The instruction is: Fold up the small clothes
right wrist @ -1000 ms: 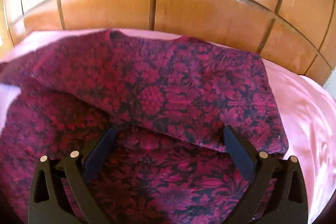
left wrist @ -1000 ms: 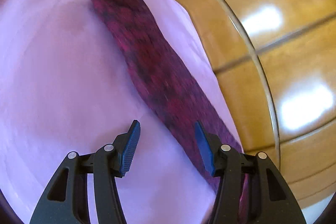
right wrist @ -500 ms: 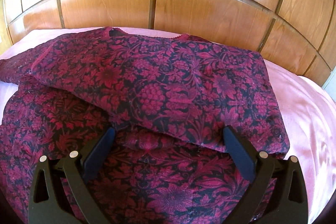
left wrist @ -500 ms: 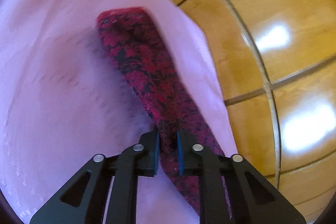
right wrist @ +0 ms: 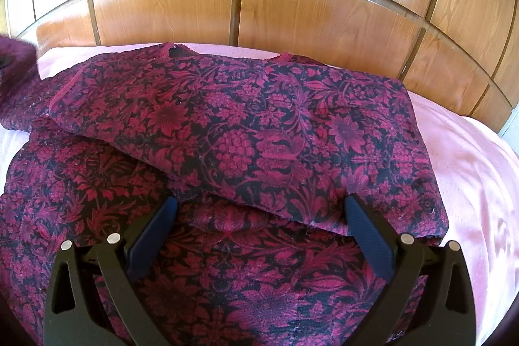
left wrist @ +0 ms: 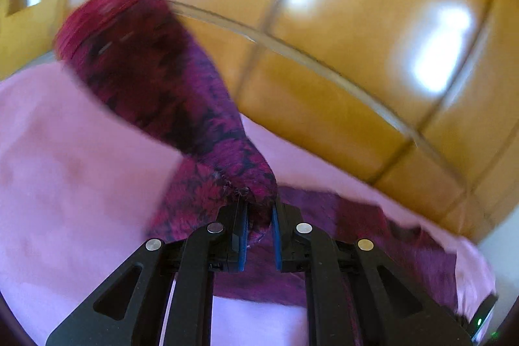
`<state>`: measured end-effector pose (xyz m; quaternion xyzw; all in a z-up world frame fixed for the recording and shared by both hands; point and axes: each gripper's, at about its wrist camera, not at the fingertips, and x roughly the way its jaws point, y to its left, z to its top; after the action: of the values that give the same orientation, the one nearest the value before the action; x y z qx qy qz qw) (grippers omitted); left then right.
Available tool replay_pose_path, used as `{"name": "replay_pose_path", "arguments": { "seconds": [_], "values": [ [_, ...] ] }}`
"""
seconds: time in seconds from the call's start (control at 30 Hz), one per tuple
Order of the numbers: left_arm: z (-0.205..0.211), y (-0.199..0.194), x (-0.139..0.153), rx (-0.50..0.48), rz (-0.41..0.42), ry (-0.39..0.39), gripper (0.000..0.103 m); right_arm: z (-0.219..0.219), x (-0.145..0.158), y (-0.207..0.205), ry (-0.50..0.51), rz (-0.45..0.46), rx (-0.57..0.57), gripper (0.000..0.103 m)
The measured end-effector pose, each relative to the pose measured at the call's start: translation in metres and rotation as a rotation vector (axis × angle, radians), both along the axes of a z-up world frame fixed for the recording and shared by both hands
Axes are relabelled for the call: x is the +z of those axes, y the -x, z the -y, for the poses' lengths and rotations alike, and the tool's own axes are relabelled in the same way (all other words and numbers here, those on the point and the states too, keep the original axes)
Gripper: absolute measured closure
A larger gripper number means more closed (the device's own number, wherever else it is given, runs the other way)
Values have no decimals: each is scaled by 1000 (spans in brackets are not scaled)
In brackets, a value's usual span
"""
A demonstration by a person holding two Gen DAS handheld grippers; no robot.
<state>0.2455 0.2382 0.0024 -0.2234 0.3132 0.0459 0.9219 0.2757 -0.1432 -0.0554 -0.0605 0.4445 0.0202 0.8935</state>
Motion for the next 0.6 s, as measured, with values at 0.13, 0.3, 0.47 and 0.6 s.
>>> {"name": "replay_pose_path", "arguments": {
  "seconds": [0.13,0.3,0.47,0.6],
  "values": [
    [47,-12,-16,-90,-55,-50,92,1,1,1,-2,1,-1,2],
    [83,-17,-33,-151,-123,-100,91,0,1,1,-4,2,-2,2],
    [90,-3,-27,-160,-109,-91,44,1,1,0,-16,0,-3,2],
    [89,25,-14,-116,-53,-63,34,4,3,-2,-35,-7,2,2]
  ]
}}
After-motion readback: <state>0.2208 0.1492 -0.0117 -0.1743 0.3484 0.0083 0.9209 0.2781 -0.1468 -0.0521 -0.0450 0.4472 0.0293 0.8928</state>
